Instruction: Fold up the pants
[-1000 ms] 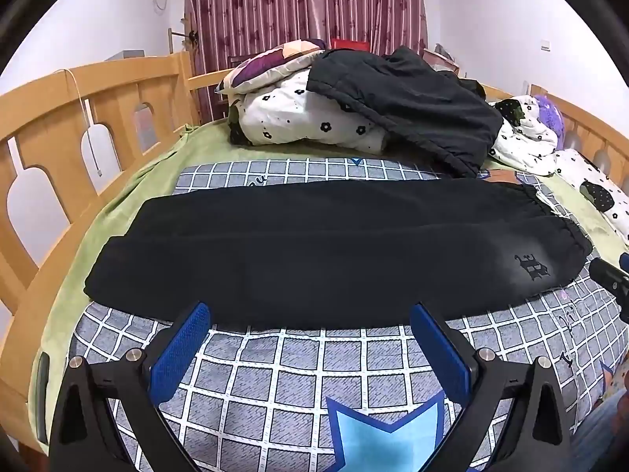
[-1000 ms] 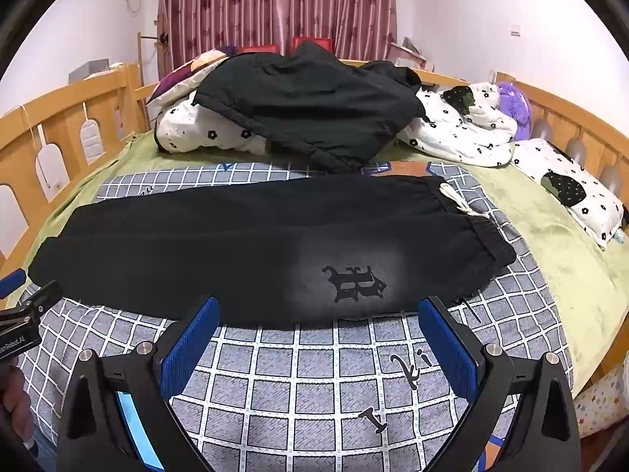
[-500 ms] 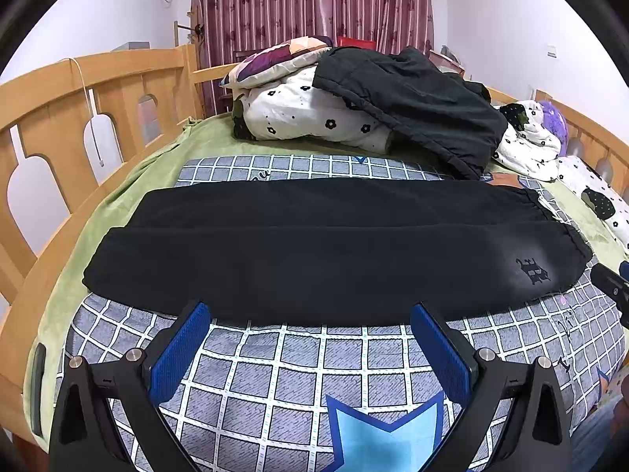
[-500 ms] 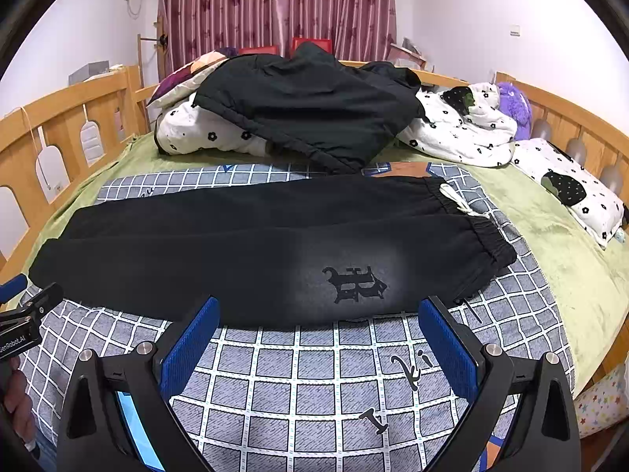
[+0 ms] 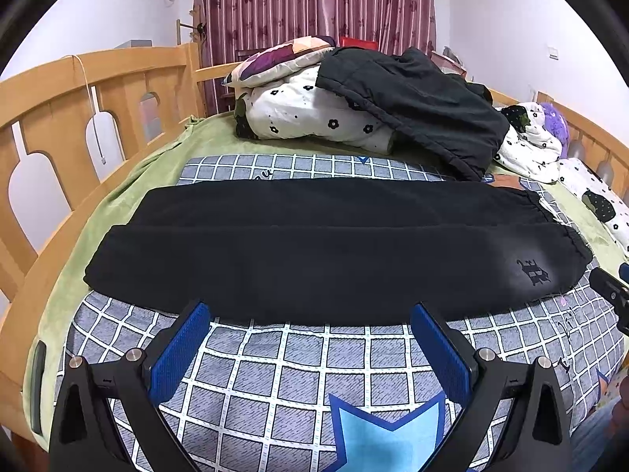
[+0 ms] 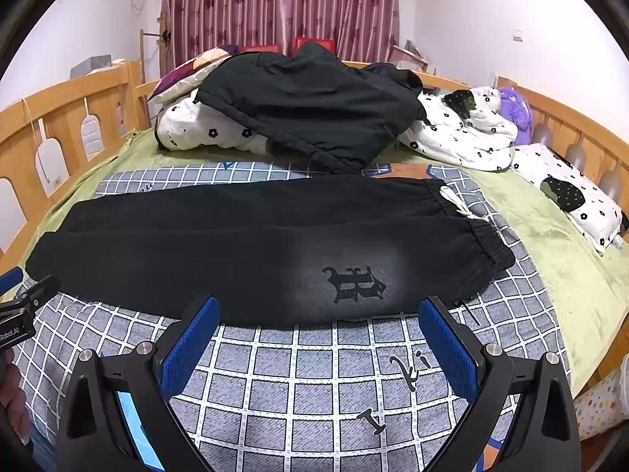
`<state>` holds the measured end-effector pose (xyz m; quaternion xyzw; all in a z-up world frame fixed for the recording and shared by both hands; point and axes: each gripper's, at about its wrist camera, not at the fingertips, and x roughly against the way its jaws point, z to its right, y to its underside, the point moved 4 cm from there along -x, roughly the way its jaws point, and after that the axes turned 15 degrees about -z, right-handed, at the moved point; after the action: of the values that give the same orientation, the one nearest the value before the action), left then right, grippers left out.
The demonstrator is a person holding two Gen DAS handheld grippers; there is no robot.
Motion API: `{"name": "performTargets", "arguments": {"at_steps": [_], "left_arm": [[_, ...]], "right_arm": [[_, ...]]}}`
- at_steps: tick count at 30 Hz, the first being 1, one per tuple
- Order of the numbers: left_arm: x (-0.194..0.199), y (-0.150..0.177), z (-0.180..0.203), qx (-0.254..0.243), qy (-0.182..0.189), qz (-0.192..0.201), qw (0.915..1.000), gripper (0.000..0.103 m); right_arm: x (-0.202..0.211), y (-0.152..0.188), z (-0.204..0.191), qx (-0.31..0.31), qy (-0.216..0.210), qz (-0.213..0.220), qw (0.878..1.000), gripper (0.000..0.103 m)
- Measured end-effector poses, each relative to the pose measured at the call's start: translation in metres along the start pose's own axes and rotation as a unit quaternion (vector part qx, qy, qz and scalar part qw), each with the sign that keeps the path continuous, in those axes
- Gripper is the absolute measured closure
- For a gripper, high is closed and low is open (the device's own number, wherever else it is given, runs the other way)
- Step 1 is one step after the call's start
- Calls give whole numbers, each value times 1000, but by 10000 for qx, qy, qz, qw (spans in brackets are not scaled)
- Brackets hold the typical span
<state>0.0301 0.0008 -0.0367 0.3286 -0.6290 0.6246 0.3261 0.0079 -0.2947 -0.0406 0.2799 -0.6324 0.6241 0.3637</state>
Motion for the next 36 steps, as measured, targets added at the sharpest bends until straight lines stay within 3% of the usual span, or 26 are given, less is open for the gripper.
{"name": "performTargets", "arguments": {"at_steps": [36], "left_arm": [[0,3,-3,11,1,3,10000,0]], "right_arm": [[2,1,4,1,18,14,10000,3]]}}
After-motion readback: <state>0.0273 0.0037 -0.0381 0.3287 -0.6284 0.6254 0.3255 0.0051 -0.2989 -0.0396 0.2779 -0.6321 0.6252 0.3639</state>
